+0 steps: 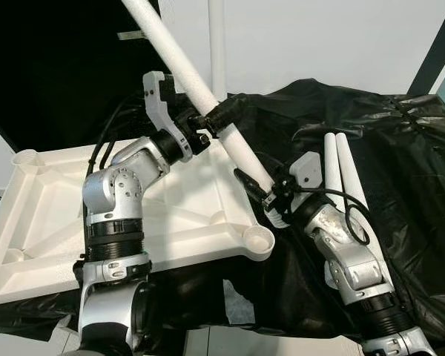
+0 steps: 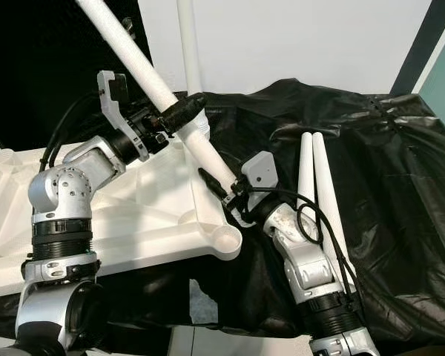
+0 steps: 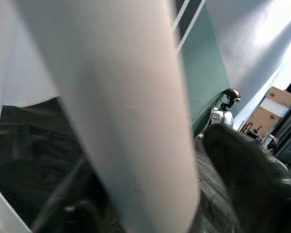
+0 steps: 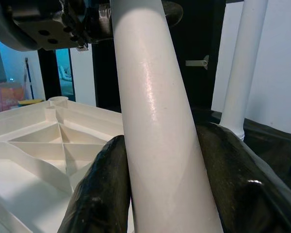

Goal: Building children table

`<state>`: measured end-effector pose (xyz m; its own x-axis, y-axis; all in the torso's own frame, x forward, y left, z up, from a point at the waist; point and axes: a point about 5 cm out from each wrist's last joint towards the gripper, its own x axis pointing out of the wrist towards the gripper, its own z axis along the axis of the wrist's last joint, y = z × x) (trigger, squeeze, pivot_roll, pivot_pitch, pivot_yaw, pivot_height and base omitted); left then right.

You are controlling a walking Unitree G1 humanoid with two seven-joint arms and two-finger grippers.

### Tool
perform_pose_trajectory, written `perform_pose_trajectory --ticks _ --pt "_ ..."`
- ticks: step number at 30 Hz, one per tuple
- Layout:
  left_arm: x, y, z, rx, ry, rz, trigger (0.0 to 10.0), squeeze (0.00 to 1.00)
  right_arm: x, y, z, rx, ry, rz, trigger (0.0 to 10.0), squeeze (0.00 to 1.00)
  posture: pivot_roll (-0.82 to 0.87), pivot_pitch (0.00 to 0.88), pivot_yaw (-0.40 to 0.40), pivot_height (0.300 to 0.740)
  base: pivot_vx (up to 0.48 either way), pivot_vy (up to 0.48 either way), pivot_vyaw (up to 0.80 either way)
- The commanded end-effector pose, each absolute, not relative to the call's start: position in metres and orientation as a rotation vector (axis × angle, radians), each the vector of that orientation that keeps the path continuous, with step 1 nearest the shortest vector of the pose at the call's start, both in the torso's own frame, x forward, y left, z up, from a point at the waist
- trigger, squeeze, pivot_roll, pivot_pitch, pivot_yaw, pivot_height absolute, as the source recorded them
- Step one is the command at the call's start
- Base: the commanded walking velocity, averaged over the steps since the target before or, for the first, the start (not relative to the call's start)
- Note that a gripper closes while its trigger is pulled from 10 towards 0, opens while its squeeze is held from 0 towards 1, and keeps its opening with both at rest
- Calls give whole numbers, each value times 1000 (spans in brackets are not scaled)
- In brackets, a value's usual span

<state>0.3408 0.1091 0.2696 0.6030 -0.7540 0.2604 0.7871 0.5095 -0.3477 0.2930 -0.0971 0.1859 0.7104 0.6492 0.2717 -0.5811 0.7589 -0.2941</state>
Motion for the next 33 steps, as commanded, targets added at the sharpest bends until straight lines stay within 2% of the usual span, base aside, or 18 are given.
perform_pose_trajectory --ticks 1,7,8,9,10,12,13,20,21,25,26,33 --pt "342 107 275 -462 -77 -941 0 0 290 -95 185 -209 -377 707 10000 0 -35 0 31 740 0 0 0" --pt "341 106 281 -459 -93 -946 0 0 289 -95 183 -226 -372 713 10000 0 -39 0 38 740 0 0 0" --pt "339 104 283 -431 -108 -950 510 0 290 -95 183 -220 -365 704 10000 0 -38 0 40 740 0 0 0" --pt "339 104 283 -431 -108 -950 510 0 290 -95 183 -220 -365 704 10000 0 -38 0 40 740 0 0 0" --pt "336 102 286 -412 -115 -959 10000 0 291 -95 184 -213 -359 697 10000 694 -41 0 42 740 0 0 0" --pt "336 102 286 -412 -115 -959 10000 0 291 -95 184 -213 -359 697 10000 694 -41 0 42 740 0 0 0" --pt "334 100 289 -399 -128 -959 10000 0 293 -96 185 -203 -353 677 10000 1000 -39 0 42 740 0 0 0" --pt "329 95 299 -340 -172 -947 10000 0 296 -97 187 -206 -339 645 10000 1000 -19 0 43 740 0 0 0" --pt "326 93 309 -297 -216 -940 10000 0 301 -96 189 -230 -314 625 10000 0 -30 0 54 740 0 0 0" --pt "325 89 316 -253 -252 -921 10000 0 307 -97 191 -245 -294 601 10000 0 -33 0 56 740 0 0 0" --pt "322 84 321 -192 -293 -905 10000 0 312 -97 194 -275 -274 584 10000 0 -34 0 54 740 0 0 0" --pt "315 61 328 -100 -358 -891 10000 0 325 -92 198 -311 -197 575 10000 0 -30 0 49 740 0 0 0"
